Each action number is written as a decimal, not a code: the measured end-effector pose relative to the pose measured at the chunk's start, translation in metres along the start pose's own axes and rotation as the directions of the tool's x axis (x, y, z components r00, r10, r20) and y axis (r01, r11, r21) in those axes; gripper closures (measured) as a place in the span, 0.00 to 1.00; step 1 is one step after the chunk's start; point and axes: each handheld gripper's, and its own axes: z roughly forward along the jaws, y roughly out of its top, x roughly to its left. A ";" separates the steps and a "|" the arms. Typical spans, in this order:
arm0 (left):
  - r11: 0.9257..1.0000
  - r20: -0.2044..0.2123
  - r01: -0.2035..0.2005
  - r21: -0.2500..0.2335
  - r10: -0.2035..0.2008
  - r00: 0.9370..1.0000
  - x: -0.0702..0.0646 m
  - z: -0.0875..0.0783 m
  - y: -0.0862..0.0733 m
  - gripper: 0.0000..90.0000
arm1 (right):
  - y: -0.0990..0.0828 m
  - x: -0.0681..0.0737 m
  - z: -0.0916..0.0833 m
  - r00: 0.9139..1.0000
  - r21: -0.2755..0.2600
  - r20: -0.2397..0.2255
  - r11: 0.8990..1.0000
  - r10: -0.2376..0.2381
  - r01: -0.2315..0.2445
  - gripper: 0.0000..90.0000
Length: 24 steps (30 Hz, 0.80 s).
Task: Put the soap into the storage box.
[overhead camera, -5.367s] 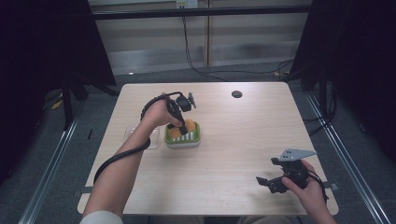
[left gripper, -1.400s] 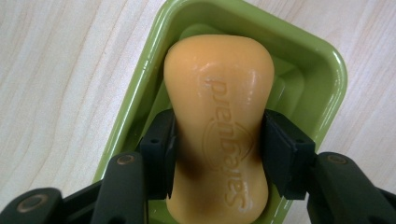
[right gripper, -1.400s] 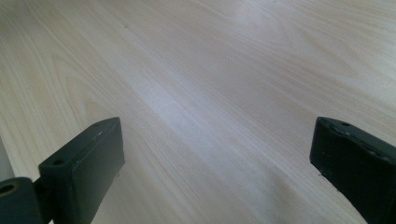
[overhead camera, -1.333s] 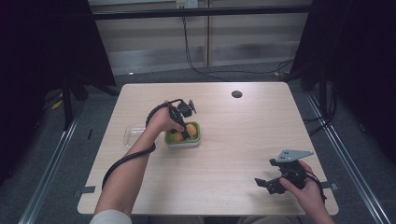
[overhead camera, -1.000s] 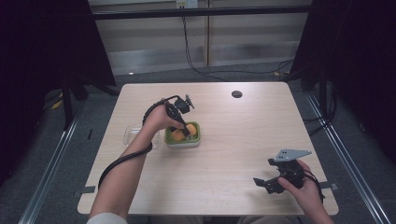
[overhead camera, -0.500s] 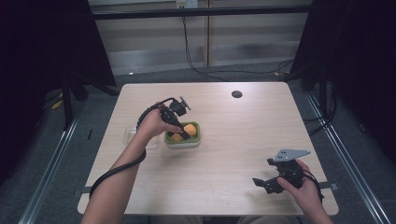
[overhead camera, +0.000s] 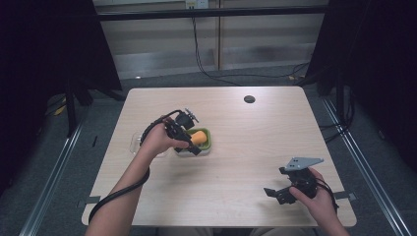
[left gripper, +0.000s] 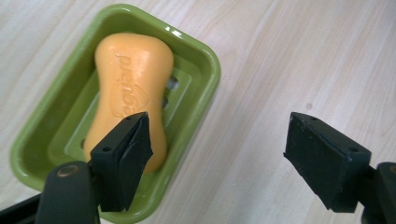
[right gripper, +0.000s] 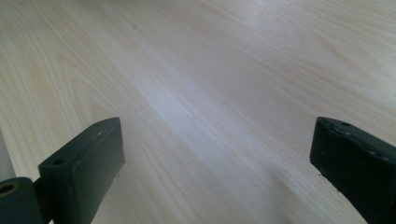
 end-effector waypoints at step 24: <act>0.996 0.013 0.032 -0.083 -0.031 0.999 -0.021 0.023 -0.027 0.18 | 0.000 0.001 0.001 1.000 0.005 -0.002 1.000 -0.006 0.006 0.03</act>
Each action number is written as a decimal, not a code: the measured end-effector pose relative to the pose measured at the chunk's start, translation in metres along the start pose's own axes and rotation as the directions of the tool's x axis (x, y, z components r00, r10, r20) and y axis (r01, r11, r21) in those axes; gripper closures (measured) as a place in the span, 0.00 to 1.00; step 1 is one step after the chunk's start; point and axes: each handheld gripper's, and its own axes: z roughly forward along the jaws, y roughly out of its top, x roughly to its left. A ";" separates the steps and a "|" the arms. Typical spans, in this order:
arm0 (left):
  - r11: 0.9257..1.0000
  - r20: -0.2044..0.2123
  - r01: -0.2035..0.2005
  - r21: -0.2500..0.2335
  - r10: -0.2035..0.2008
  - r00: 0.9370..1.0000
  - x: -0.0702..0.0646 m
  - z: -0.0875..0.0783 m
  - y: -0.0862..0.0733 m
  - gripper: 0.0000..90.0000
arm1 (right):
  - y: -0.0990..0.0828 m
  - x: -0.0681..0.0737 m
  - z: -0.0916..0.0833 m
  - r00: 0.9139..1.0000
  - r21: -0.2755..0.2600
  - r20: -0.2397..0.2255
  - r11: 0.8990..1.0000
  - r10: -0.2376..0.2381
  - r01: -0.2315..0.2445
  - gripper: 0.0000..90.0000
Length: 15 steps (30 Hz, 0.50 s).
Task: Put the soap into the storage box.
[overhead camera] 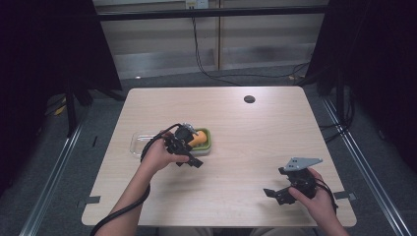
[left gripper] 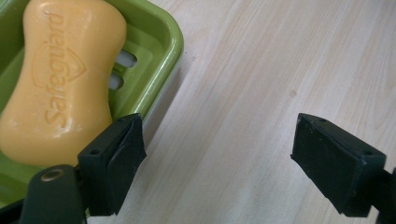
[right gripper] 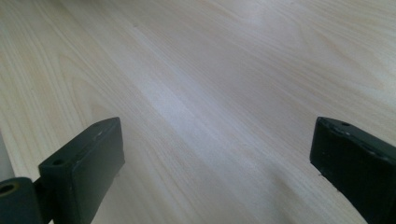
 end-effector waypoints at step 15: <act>1.000 0.011 -0.003 0.011 0.003 1.000 -0.003 0.008 -0.014 0.17 | 0.000 0.001 0.000 1.000 0.001 0.000 1.000 -0.001 0.001 0.03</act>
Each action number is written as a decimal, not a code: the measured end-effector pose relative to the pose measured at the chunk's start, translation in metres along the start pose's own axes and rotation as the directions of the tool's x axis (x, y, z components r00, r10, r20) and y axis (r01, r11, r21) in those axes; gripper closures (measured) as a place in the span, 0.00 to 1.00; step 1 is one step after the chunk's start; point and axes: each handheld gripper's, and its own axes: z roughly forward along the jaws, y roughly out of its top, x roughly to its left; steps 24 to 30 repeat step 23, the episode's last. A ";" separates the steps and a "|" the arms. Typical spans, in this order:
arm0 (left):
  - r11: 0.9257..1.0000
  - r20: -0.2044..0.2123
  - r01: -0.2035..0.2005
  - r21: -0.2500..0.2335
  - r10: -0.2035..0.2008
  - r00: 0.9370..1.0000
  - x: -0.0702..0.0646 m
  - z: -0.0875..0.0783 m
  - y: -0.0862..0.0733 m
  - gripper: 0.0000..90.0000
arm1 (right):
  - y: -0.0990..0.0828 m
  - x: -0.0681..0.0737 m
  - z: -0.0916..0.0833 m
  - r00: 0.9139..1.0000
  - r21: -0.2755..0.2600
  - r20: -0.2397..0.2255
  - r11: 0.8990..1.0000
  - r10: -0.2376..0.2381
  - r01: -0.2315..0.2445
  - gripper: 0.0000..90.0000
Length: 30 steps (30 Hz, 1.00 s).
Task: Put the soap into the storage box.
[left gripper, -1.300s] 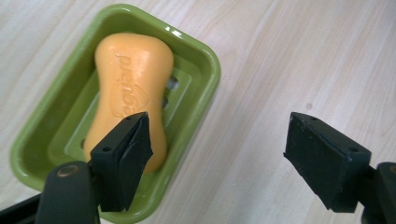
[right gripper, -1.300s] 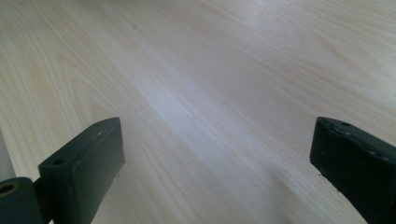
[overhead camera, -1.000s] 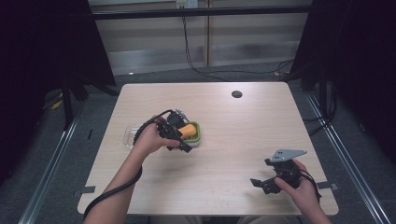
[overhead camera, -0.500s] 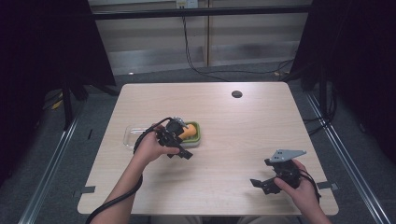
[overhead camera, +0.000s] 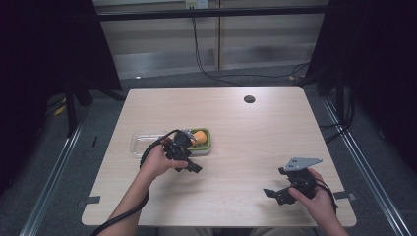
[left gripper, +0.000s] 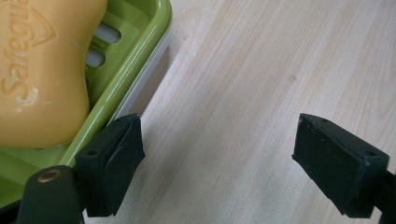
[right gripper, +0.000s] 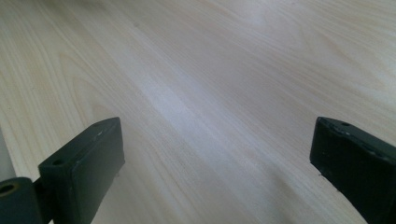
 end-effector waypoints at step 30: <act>0.999 -0.006 0.012 -0.053 -0.012 1.000 -0.018 0.010 -0.004 0.16 | 0.001 0.000 0.000 1.000 -0.005 -0.002 1.000 -0.019 0.019 0.03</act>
